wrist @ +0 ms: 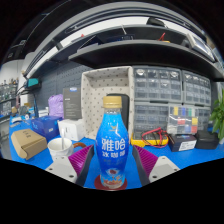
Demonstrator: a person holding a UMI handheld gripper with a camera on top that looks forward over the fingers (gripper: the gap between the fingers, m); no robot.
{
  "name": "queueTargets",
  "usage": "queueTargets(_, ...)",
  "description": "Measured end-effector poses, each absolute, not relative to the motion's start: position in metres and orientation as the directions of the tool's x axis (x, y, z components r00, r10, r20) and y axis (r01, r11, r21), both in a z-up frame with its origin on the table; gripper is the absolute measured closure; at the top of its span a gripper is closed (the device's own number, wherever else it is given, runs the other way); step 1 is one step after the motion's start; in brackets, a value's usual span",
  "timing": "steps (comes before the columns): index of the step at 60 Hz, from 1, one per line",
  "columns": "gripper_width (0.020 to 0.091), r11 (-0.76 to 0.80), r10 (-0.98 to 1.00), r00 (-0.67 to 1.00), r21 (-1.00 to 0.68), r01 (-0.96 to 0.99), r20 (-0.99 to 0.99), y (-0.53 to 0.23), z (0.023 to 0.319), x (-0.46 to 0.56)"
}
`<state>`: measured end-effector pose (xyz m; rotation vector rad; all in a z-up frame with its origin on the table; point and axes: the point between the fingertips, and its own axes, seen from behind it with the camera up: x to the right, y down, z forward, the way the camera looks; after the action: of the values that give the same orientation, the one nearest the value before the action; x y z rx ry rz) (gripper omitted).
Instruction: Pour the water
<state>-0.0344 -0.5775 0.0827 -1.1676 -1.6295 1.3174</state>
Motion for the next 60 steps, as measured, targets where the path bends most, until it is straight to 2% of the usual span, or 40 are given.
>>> queueTargets(14,0.0282,0.000,0.967,-0.247,-0.971,0.240,-0.061,-0.543,0.086,0.019)
queueTargets(31,0.0274,-0.079,0.997,0.001,-0.957,0.277,-0.082,-0.460,0.092,0.076)
queueTargets(42,0.0272,-0.042,0.995,0.101,-0.964,0.261,-0.016,-0.422,0.105,0.098)
queueTargets(60,0.0273,-0.009,0.991,0.130,-0.971,0.238,0.022,-0.404,0.126,0.121)
